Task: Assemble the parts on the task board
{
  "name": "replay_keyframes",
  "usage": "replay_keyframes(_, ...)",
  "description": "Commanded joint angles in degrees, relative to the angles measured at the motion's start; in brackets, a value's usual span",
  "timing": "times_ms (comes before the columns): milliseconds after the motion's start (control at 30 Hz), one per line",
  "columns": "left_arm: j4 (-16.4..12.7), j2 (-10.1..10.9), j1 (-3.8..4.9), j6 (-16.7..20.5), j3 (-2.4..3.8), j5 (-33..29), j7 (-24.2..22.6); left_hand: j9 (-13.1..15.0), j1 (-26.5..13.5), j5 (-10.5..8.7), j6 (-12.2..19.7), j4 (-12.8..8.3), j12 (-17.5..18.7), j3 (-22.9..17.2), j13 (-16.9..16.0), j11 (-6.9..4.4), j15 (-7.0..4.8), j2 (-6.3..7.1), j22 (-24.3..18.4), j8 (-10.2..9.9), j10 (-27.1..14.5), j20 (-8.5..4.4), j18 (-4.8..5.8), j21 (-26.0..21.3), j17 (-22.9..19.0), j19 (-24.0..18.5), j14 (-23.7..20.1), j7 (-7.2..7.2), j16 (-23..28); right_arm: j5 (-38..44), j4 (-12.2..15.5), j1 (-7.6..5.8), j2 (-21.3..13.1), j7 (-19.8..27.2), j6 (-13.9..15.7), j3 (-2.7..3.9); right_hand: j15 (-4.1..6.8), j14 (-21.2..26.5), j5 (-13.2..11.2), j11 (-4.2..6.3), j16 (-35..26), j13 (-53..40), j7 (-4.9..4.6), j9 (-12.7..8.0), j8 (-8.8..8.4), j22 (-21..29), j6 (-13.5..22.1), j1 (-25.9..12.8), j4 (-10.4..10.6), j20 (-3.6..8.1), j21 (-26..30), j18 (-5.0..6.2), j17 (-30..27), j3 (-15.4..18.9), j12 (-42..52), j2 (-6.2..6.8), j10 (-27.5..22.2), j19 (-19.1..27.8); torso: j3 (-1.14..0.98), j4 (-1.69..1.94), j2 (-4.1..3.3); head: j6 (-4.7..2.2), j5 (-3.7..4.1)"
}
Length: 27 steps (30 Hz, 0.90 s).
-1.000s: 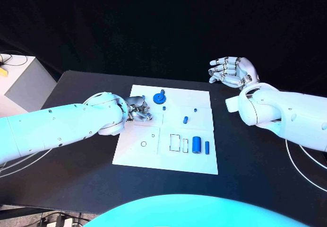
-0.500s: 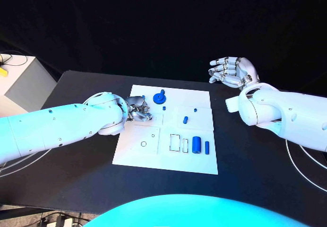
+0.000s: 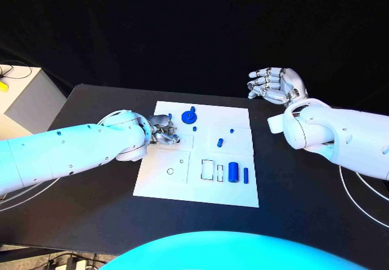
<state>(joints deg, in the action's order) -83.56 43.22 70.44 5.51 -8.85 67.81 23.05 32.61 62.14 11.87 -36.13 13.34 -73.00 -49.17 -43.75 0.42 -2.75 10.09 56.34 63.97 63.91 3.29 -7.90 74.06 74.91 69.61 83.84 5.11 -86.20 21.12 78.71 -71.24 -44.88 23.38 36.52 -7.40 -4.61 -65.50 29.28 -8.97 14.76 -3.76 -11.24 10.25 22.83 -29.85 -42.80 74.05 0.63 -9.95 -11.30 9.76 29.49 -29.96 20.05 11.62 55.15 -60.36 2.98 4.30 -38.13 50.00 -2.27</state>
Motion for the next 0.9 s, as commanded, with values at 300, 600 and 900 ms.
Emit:
replay_keyframes(300,0.1,0.1,-0.07,-1.3,-0.08,0.4,1.3,0.1,0.9,0.25,-0.6,-12.3,0.2,-12.0,-0.1,0.25,-0.12,-0.2,0.1,0.1,0.1,0.12,0.77,0.1,4.9,0.1,2.7,-0.04,-0.1,0.1,0.1,0.0,-0.1,0.7,-0.8,0.03,-0.42,0.0,0.4,-0.29,-0.4,0.1,-2.3,-0.1,0.04,0.2,0.4,-0.6,-0.5,-0.33,0.4,0.43,-0.1,0.0,-0.2,0.01,0.2,0.1,-0.03,0.02,-0.02,0.0,0.07)
replay_keyframes(600,0.0,-0.3,-0.06,-1.9,-0.08,-0.4,1.2,0.0,0.9,0.25,-0.8,-12.3,0.0,-11.8,-0.5,0.27,-0.1,0.03,0.1,0.1,0.4,0.14,0.77,0.2,5.3,0.1,2.8,-0.02,-0.2,0.1,0.1,0.0,-0.1,0.7,-0.8,0.03,-0.42,0.0,0.4,-0.29,-0.4,0.1,-2.3,-0.1,0.04,0.2,0.4,-0.6,-0.5,-0.33,0.4,0.43,-0.1,0.0,-0.2,0.01,0.2,0.1,-0.03,0.0,0.0,0.0,0.16)
replay_keyframes(900,-0.2,-1.0,-0.04,-1.9,-0.08,-1.3,1.4,-0.6,-0.7,0.52,-3.1,-11.7,-1.1,-10.6,-4.1,-0.36,-0.46,2.02,1.8,-0.2,3.4,0.01,1.1,0.9,7.3,1.3,3.6,-0.87,-0.9,0.1,0.1,0.0,-0.1,0.6,-0.9,0.03,-0.43,0.0,0.6,-0.29,-0.5,0.1,-2.31,-0.1,0.05,0.4,0.4,-0.5,-0.6,-0.34,0.5,0.44,-0.2,-0.1,-0.3,-0.03,0.2,0.1,-0.04,-0.06,-0.02,0.0,0.17)
